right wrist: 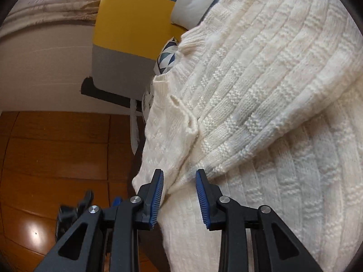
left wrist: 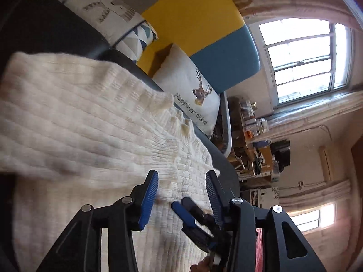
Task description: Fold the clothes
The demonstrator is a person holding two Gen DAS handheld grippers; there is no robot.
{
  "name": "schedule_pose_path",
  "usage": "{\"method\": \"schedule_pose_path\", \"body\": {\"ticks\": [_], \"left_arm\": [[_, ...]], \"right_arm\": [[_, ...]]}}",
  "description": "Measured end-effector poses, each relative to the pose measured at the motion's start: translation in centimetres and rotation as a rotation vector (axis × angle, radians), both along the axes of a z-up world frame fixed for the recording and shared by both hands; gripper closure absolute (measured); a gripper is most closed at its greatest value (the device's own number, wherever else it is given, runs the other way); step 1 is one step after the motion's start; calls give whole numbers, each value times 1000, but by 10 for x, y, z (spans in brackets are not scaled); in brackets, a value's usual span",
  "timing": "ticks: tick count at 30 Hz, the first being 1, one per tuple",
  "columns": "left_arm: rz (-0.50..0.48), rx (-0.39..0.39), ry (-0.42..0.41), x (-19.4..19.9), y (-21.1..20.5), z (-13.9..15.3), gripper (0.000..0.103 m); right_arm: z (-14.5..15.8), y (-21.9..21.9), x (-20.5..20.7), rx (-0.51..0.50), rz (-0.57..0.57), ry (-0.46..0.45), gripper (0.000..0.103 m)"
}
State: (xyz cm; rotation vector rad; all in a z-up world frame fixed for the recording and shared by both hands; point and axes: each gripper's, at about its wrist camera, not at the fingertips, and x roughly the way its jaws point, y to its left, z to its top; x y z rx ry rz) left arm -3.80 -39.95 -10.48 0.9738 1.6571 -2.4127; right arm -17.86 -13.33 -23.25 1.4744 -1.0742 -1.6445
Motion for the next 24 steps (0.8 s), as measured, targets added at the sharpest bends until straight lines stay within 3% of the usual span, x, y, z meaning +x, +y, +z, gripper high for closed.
{"method": "schedule_pose_path", "body": {"ticks": [4, 9, 11, 13, 16, 20, 24], "left_arm": [[125, 46, -22, 62, -42, -23, 56], [226, 131, -46, 102, -78, -61, 56], [252, 172, -35, 108, -86, -71, 56], [268, 218, -11, 111, -90, -79, 56], [289, 292, 27, 107, -93, -88, 56], [324, 376, 42, 98, -94, -100, 55], [373, 451, 52, 90, -93, -111, 53]], "right_arm": [[-10, -9, -5, -40, -78, -15, 73], [-17, -21, -7, -30, -130, -15, 73], [-12, -29, -6, 20, -111, 33, 78], [-1, -45, -7, 124, -52, 83, 95], [31, -74, -9, 316, 60, 234, 97], [85, -115, -2, 593, 211, 518, 97], [115, -126, 5, 715, 270, 676, 97]]}}
